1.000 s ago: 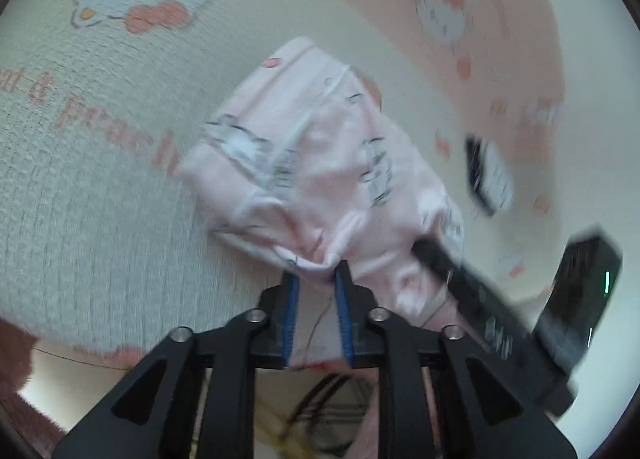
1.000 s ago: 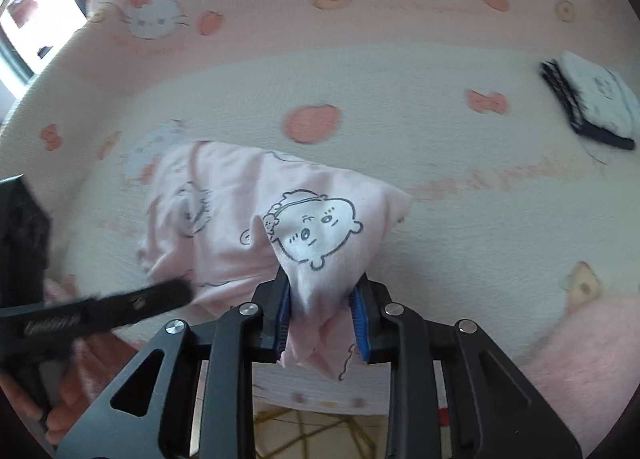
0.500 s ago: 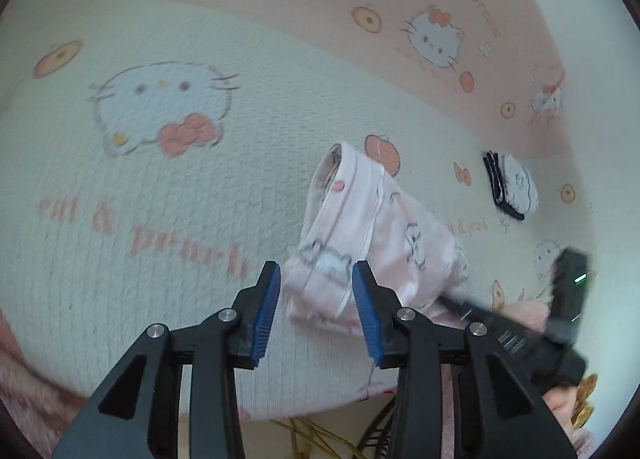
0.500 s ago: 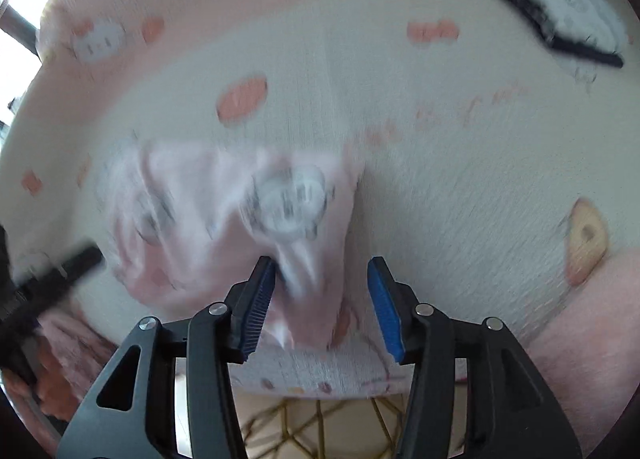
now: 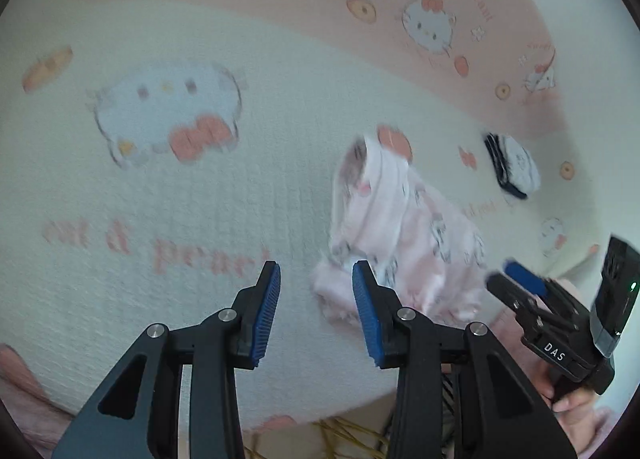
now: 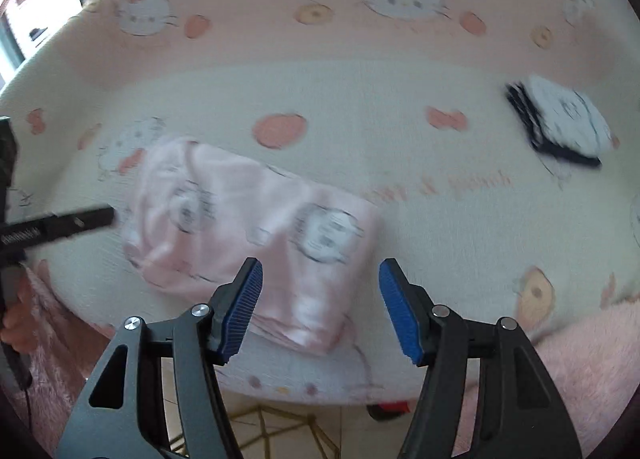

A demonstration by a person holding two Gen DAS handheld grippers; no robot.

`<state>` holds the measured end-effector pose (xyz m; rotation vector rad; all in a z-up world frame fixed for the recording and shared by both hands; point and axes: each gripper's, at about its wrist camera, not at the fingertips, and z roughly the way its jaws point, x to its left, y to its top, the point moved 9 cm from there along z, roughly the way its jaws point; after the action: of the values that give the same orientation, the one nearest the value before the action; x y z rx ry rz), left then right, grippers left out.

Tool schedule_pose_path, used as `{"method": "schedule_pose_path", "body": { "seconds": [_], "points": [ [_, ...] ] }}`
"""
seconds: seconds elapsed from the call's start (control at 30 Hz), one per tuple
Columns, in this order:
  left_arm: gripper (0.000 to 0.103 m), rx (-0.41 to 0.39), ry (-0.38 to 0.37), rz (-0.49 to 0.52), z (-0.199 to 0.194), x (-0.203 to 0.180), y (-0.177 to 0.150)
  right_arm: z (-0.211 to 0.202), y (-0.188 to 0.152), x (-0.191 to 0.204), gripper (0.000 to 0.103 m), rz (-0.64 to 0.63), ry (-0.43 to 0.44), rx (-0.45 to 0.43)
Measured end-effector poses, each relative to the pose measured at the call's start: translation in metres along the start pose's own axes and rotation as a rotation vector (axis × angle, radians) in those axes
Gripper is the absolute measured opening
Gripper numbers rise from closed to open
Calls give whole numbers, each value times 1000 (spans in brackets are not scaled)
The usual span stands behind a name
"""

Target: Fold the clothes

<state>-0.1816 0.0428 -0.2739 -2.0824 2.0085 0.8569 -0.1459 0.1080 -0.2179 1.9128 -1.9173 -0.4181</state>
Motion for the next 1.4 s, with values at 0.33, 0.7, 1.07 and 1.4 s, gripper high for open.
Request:
{"method": "schedule_pose_path", "body": {
  "seconds": [0.33,0.7,1.07,1.4],
  "points": [
    [36,-27,-27,210,4,-52,-18,47,-1,51,62,-79,99,76],
    [9,39,32,367,41,-82,-32,24,-1,-12,63,72,114,91],
    [2,-49,-11,413,-3,-96,-44,35,-19,-43,63,118,-5,138],
    [3,50,37,220,-3,-49,-46,30,-21,-40,65,78,-15,102]
  ]
}}
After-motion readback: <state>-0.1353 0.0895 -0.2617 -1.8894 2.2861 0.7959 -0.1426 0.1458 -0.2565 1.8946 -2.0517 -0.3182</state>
